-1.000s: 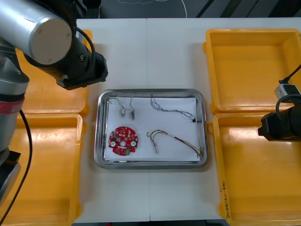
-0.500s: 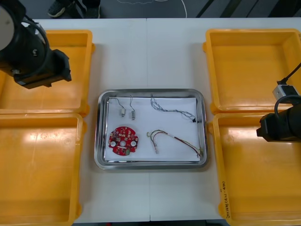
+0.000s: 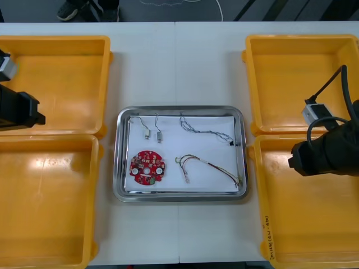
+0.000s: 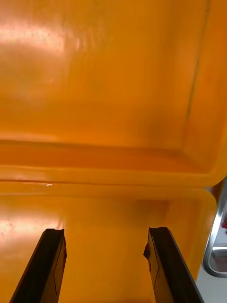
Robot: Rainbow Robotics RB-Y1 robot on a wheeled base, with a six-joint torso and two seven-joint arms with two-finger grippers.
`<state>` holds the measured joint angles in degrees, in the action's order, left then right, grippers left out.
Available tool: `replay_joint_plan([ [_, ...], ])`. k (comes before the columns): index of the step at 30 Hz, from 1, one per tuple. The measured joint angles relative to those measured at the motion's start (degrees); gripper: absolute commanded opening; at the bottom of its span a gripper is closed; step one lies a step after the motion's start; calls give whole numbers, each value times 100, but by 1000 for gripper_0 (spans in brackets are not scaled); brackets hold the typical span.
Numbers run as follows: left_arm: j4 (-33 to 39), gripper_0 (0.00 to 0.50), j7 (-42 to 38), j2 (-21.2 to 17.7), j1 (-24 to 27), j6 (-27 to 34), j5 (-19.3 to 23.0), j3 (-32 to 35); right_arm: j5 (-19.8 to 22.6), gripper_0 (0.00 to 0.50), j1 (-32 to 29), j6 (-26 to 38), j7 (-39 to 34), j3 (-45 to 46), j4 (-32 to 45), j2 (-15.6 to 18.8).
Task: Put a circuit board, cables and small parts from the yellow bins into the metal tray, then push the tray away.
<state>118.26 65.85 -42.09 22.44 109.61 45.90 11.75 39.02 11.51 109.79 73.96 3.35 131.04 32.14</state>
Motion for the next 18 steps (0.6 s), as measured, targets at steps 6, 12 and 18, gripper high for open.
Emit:
replay_joint_plan([
  [6, 334, 500, 0, -1, -461, 1, 21, 266, 57, 444, 103, 0, 915, -341, 286, 1],
  [12, 513, 500, 2, -2, -787, 1, 34, 391, 33, 445, 427, 0, 1312, -1068, 426, 2],
  [18, 655, 500, 22, -3, -1118, 1, 45, 544, -238, 444, 974, 0, 2014, -2110, 434, 3],
])
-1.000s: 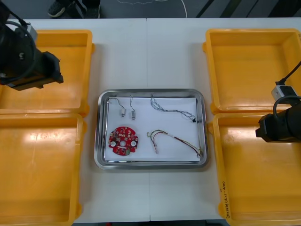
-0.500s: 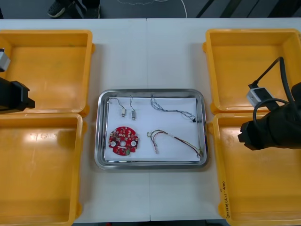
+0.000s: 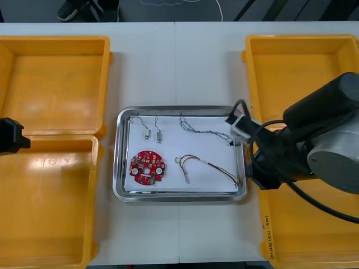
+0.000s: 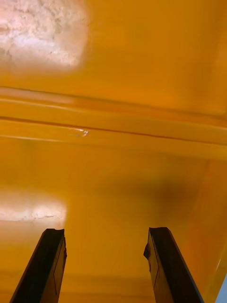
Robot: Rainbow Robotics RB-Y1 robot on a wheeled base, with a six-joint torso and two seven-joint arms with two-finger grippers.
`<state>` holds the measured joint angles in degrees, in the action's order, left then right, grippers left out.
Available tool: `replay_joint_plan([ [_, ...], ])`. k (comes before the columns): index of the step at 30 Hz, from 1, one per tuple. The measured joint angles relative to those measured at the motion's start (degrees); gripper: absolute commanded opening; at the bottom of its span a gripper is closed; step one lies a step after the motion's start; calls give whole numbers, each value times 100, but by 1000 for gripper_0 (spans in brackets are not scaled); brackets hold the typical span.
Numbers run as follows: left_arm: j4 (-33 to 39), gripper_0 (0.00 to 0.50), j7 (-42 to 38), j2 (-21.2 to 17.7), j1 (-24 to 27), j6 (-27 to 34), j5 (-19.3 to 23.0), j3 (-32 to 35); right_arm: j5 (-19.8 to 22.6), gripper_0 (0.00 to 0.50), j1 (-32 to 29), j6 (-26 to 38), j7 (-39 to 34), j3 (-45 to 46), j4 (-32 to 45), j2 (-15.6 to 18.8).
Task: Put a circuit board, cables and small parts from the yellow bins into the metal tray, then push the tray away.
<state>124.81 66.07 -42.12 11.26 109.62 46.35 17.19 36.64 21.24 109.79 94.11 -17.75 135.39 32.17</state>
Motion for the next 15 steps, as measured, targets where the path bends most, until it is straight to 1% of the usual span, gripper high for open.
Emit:
replay_joint_plan([
  [5, 67, 500, 130, 0, -271, 0, 2, 185, -240, 444, 413, 0, 309, -825, 1, 0],
  [7, 78, 500, 151, -1, -355, 0, 3, 240, -338, 444, 533, 0, 536, -1126, 1, 0],
  [15, 146, 500, 554, -1, -568, 1, 56, 286, -892, 446, 765, 0, 1426, -2046, -16, -55],
])
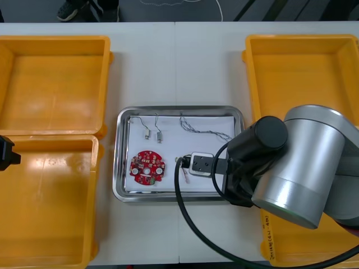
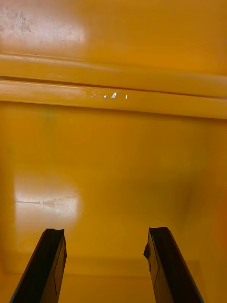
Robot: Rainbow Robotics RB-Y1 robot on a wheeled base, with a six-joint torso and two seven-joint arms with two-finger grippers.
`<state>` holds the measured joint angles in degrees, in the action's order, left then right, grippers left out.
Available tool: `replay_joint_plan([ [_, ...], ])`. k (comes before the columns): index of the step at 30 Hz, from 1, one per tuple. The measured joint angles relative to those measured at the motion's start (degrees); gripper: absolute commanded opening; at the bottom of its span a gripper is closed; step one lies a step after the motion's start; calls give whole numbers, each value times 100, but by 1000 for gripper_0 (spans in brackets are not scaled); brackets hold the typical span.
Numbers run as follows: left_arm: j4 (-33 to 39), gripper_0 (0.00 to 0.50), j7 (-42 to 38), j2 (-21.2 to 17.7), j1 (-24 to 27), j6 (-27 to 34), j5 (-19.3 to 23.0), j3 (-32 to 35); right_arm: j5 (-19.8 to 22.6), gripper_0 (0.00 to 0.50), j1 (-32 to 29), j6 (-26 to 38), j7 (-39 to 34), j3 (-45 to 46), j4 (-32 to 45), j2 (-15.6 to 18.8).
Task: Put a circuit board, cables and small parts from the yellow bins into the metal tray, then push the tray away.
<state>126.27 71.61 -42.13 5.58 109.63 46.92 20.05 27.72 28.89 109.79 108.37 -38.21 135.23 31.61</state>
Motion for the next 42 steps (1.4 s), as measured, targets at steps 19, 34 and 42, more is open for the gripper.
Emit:
replay_joint_plan([
  [19, 12, 500, 55, 0, -38, 0, 103, -1, -244, 446, 593, 0, 333, -1105, -937, -706],
  [34, 15, 500, 55, 0, -38, 0, 103, -2, -420, 445, 846, 0, 333, -1577, -1770, -979],
  [42, 15, 500, 56, 0, -38, 0, 103, -2, -471, 445, 876, -8, 333, -1698, -2020, -1129],
])
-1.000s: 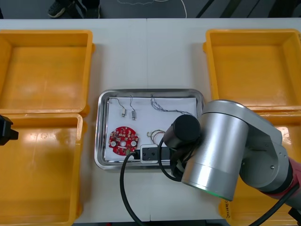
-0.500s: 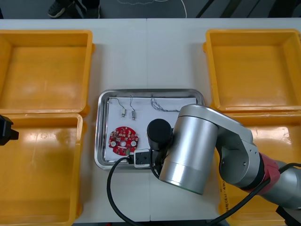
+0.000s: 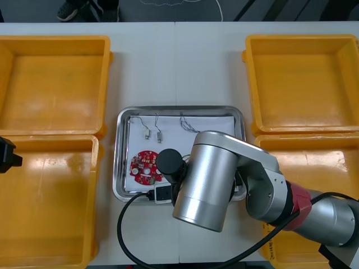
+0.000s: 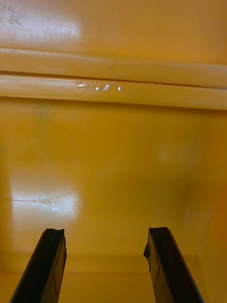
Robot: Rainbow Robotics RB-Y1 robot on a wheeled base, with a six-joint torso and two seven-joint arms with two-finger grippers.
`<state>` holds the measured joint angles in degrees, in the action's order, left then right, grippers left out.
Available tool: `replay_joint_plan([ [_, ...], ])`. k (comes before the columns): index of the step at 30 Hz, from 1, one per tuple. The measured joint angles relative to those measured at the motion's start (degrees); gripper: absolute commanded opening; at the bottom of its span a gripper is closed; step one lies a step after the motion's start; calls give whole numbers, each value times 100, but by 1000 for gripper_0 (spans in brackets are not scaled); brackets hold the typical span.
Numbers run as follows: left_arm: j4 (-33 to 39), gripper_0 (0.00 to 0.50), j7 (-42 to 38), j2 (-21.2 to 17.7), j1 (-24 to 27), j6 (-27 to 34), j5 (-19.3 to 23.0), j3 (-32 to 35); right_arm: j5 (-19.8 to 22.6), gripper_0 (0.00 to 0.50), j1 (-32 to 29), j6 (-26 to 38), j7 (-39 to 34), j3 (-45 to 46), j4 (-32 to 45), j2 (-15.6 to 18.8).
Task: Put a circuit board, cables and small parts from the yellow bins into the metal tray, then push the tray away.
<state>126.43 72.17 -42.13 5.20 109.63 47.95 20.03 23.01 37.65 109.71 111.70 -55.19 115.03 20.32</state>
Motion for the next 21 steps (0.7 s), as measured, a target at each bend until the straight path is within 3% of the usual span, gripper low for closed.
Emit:
replay_joint_plan([
  [21, 2, 500, 1, 0, 0, 0, 0, 0, -267, 445, 4, -399, 0, -293, -276, -217],
])
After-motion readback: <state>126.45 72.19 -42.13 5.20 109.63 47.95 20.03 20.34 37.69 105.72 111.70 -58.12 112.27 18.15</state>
